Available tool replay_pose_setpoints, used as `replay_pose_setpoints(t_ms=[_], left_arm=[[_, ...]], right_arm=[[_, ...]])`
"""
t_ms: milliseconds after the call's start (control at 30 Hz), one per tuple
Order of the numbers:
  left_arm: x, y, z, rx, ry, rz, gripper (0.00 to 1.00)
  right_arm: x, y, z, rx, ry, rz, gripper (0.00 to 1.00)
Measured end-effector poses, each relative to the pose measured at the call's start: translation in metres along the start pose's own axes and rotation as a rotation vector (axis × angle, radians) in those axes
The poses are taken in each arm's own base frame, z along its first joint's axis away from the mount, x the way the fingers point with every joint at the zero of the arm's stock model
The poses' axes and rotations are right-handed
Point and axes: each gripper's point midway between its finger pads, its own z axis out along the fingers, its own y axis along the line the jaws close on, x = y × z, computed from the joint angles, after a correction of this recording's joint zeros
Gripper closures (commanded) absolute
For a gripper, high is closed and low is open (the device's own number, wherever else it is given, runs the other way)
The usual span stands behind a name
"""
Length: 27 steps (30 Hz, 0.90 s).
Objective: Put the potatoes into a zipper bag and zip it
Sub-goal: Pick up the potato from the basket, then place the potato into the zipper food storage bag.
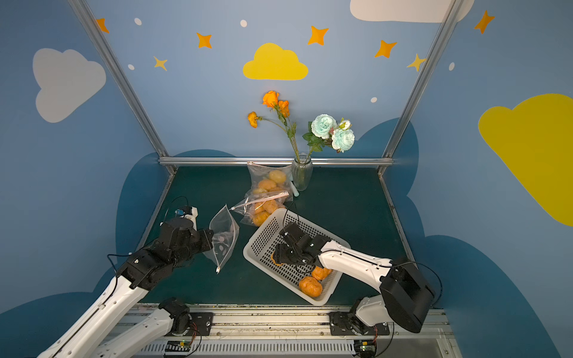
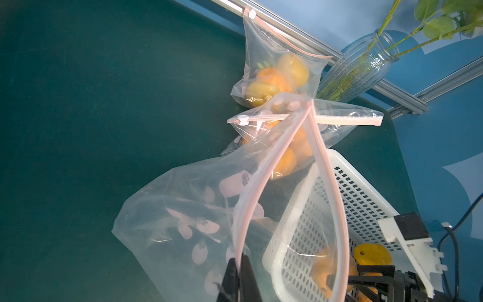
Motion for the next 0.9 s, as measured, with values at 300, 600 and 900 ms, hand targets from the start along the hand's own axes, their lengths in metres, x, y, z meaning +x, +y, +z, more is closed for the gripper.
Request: replay_pose_setpoints(t_ms=[300,600,900], left_arm=[[0.002,-0.012,-0.001,0.057,0.015,0.006,0.97],[0.004,-0.017,0.004,0.079,0.028,0.014,0.97],[0.007,-0.017,0.008,0.073,0.039,0.018,0.97]], right_arm=[[-0.039,0.058,-0.050,-0.156,-0.158,-0.173,0.53],[-0.057,0.153,-0.115,-0.417,-0.330,-0.459,0.56],[-0.056,0.210,-0.118,-0.542,-0.365,-0.659,0.63]])
